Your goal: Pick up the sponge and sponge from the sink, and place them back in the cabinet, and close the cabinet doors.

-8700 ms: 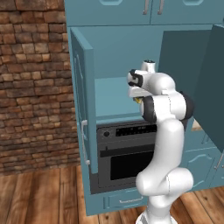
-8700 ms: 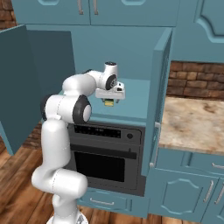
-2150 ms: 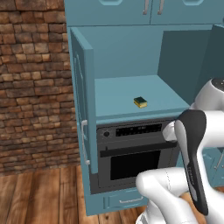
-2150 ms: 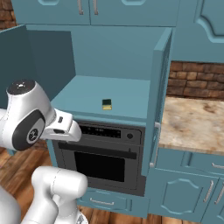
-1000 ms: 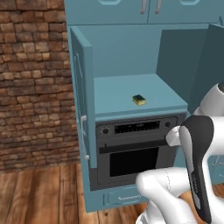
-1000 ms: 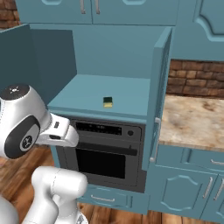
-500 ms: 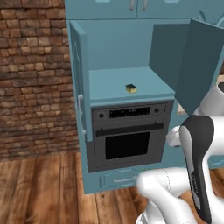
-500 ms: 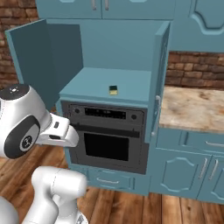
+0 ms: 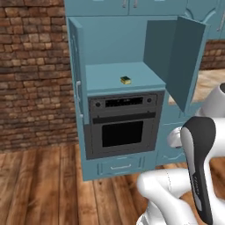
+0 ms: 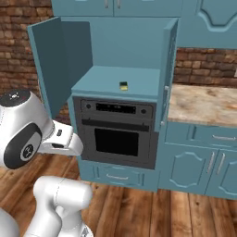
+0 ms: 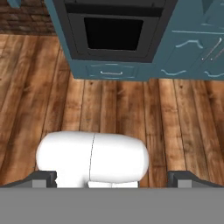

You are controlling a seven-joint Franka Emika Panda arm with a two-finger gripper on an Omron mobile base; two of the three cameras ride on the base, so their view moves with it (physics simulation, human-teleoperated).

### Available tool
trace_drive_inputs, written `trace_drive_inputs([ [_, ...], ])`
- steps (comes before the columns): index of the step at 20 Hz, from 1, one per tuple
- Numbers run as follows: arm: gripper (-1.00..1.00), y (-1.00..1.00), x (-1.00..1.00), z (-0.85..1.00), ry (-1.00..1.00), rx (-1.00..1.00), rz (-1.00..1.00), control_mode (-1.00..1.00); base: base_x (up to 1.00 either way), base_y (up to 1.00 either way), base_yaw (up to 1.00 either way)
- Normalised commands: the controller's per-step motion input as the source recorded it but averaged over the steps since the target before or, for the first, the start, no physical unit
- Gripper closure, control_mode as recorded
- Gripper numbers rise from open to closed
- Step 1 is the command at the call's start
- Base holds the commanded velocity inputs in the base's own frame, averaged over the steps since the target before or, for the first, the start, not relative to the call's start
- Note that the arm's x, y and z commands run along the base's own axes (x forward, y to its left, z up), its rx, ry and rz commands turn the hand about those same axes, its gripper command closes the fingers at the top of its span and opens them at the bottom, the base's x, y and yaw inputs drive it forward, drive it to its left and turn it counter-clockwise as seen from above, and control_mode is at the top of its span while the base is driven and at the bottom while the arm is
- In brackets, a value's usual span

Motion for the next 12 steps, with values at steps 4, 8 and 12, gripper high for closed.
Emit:
trace_drive_inputs([
  [4,-1.00,0.00,0.00,0.00,0.00,0.00,0.00,1.00,-0.25,0.00,-0.13],
  [8,-1.00,0.00,0.00,0.00,0.00,0.00,0.00,1.00,-0.07,-0.02,-0.25],
  [12,-1.00,0.00,0.00,0.00,0.00,0.00,0.00,1.00,0.00,-0.10,-0.35],
])
